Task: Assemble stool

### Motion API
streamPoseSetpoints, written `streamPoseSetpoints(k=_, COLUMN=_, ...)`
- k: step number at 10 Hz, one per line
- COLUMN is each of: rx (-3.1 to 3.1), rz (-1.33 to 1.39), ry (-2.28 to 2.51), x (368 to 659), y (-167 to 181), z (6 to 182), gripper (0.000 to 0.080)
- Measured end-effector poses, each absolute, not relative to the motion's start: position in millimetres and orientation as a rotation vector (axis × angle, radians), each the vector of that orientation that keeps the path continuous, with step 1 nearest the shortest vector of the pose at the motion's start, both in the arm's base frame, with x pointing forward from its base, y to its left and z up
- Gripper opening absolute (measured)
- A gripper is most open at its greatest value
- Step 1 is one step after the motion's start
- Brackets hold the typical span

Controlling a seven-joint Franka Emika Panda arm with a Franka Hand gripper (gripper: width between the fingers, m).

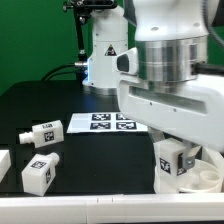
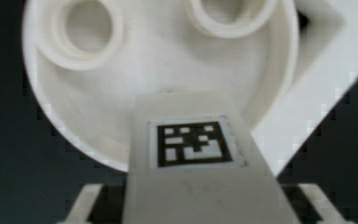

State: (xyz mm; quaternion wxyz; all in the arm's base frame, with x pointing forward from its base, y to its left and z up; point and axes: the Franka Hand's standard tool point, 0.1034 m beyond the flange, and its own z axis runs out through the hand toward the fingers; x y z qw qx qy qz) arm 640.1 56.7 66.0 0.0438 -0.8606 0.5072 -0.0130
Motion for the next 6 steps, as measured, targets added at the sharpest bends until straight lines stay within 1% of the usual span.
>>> streamPoseSetpoints(k=4, rx=-2.475, rz=-0.02, ry=1.82, x=634.5, y=50.6, z=64.3, gripper=0.0337)
streamPoseSetpoints(k=5, rx=-2.476, rz=-0.02, ry=1.822, x=634.3, y=50.1, z=64.0, gripper=0.0364)
streamPoseSetpoints(k=6, rx=-2.483, rz=-0.019, ry=1.813, x=634.1, y=50.4, z=63.6, gripper=0.0364)
